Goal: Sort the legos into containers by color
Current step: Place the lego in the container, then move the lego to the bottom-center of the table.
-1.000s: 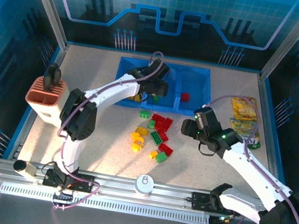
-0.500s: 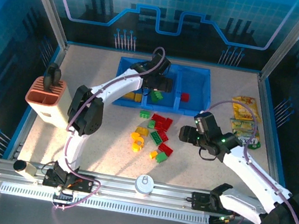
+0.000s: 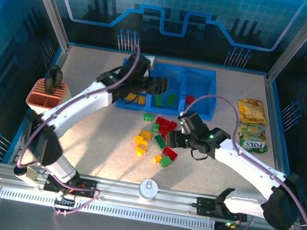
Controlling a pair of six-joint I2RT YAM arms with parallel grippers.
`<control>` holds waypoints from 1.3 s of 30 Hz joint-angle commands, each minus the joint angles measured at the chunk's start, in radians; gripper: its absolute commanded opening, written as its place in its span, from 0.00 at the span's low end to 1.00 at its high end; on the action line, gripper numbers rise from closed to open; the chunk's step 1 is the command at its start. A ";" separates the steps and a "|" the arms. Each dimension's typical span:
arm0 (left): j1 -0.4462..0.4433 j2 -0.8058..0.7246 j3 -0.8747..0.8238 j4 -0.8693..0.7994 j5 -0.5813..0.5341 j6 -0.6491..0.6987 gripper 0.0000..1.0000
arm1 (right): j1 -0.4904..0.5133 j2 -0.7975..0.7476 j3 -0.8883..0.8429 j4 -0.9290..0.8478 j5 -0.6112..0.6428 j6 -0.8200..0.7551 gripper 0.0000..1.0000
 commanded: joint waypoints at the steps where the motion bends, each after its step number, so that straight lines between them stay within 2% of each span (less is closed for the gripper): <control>1: -0.005 -0.101 -0.154 0.045 0.003 -0.037 0.82 | 0.035 0.082 0.068 0.013 -0.009 -0.045 0.75; 7: -0.005 -0.321 -0.385 0.021 -0.052 -0.058 0.81 | 0.076 0.280 0.182 -0.011 -0.023 -0.068 0.71; 9: -0.004 -0.387 -0.452 0.003 -0.069 -0.070 0.81 | 0.088 0.353 0.230 -0.042 -0.005 -0.066 0.66; 15: -0.005 -0.515 -0.606 -0.031 -0.087 -0.114 0.81 | 0.124 0.486 0.312 -0.093 0.036 -0.051 0.63; 22: -0.004 -0.584 -0.695 -0.048 -0.100 -0.145 0.80 | 0.155 0.569 0.357 -0.131 0.075 -0.045 0.58; 31: -0.004 -0.597 -0.706 -0.051 -0.119 -0.141 0.79 | 0.183 0.631 0.390 -0.173 0.164 -0.026 0.56; 39: -0.004 -0.600 -0.717 -0.047 -0.123 -0.145 0.79 | 0.192 0.645 0.397 -0.175 0.192 -0.026 0.56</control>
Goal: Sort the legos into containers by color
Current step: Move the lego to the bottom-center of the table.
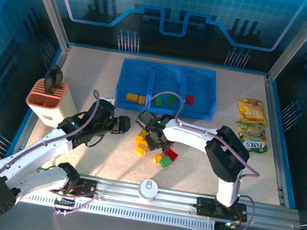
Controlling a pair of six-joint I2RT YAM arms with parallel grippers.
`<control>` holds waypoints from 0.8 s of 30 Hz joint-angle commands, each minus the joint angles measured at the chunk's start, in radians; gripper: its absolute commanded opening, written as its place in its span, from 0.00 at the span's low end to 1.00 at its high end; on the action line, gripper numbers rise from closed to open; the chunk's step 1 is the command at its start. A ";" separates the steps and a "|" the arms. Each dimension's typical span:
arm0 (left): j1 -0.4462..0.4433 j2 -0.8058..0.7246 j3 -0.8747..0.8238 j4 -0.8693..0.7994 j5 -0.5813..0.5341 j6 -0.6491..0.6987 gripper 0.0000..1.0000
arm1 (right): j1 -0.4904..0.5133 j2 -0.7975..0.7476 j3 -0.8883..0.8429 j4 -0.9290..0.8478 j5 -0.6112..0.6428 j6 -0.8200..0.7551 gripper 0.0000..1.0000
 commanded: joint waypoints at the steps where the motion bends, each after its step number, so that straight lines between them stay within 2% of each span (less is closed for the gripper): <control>1: -0.004 -0.015 -0.017 -0.011 -0.020 -0.017 0.79 | 0.014 0.022 0.028 -0.025 0.020 0.012 0.56; 10: -0.003 -0.013 -0.020 -0.007 -0.025 -0.015 0.78 | 0.065 0.067 0.048 -0.023 -0.029 0.004 0.47; 14: -0.002 -0.014 -0.026 -0.002 -0.025 -0.014 0.78 | 0.084 0.027 0.031 0.014 -0.074 -0.001 0.47; 24: -0.003 -0.017 -0.025 -0.004 -0.030 -0.014 0.78 | 0.084 -0.079 0.031 -0.006 0.042 0.009 0.48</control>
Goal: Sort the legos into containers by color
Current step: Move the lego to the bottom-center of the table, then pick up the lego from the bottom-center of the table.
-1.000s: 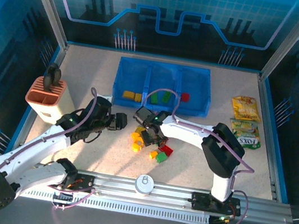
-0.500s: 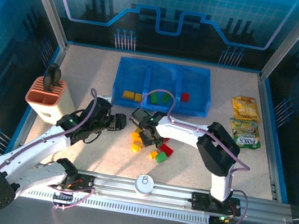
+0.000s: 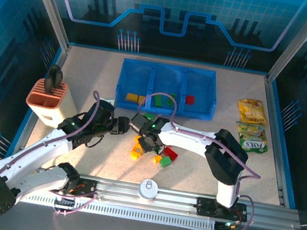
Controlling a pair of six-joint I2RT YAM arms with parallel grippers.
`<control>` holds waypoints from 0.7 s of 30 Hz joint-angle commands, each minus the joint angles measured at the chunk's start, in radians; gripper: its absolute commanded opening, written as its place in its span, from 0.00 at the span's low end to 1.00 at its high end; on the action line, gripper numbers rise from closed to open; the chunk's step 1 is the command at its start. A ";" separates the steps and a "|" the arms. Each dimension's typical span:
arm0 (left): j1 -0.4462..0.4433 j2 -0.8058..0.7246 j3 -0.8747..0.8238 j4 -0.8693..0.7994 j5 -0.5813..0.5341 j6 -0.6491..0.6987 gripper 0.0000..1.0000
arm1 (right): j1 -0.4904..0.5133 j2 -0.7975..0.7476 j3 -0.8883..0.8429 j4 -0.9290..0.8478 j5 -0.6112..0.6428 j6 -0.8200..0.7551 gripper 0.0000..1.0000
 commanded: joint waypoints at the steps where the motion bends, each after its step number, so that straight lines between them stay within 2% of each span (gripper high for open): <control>1: -0.003 -0.016 -0.015 -0.004 -0.022 -0.015 0.78 | 0.003 -0.059 -0.006 -0.016 0.046 0.009 0.50; 4: -0.002 -0.015 -0.016 -0.003 -0.024 -0.013 0.78 | -0.009 -0.048 -0.008 -0.022 0.045 0.004 0.56; 13: -0.002 0.000 -0.013 0.003 -0.021 -0.007 0.78 | -0.040 -0.008 -0.037 -0.008 0.015 -0.008 0.63; 21: -0.001 0.011 -0.007 0.007 -0.022 -0.005 0.78 | -0.050 0.040 -0.046 0.020 -0.051 -0.018 0.61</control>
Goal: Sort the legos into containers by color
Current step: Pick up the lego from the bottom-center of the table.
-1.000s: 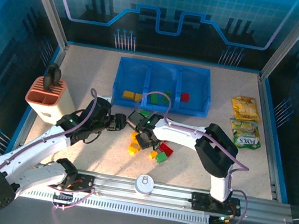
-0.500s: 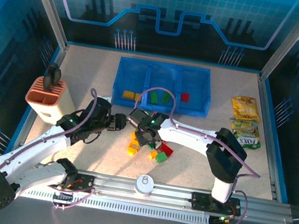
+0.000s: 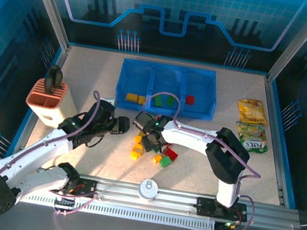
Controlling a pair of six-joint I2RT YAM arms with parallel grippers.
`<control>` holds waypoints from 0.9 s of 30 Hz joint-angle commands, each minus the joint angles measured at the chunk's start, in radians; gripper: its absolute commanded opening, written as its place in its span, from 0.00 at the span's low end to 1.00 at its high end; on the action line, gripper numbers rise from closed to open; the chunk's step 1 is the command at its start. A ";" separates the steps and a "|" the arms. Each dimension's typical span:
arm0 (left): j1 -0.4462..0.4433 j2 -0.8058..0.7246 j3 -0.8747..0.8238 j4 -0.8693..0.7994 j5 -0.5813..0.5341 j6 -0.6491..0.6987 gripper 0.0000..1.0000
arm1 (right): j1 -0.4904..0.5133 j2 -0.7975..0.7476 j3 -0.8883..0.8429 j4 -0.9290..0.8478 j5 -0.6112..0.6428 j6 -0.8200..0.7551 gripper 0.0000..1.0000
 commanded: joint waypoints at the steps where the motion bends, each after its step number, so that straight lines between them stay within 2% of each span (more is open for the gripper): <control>1: -0.001 0.004 -0.007 0.002 -0.018 -0.005 0.78 | -0.004 0.027 -0.020 0.010 -0.039 -0.010 0.61; 7: -0.001 0.007 -0.011 0.002 -0.021 -0.001 0.78 | -0.004 0.048 -0.031 0.022 -0.058 -0.003 0.52; 12: -0.002 0.002 -0.023 0.005 -0.023 -0.005 0.78 | -0.006 0.006 -0.030 0.015 -0.028 -0.005 0.32; 17: 0.000 0.007 -0.028 0.013 -0.010 -0.007 0.77 | -0.056 -0.041 0.046 -0.030 0.020 -0.045 0.30; 21: -0.001 0.003 -0.033 0.007 0.006 -0.017 0.77 | -0.145 -0.072 0.154 -0.065 0.038 -0.092 0.31; 27: -0.016 -0.017 -0.075 0.007 0.018 -0.050 0.76 | -0.313 0.027 0.347 -0.091 -0.064 -0.101 0.31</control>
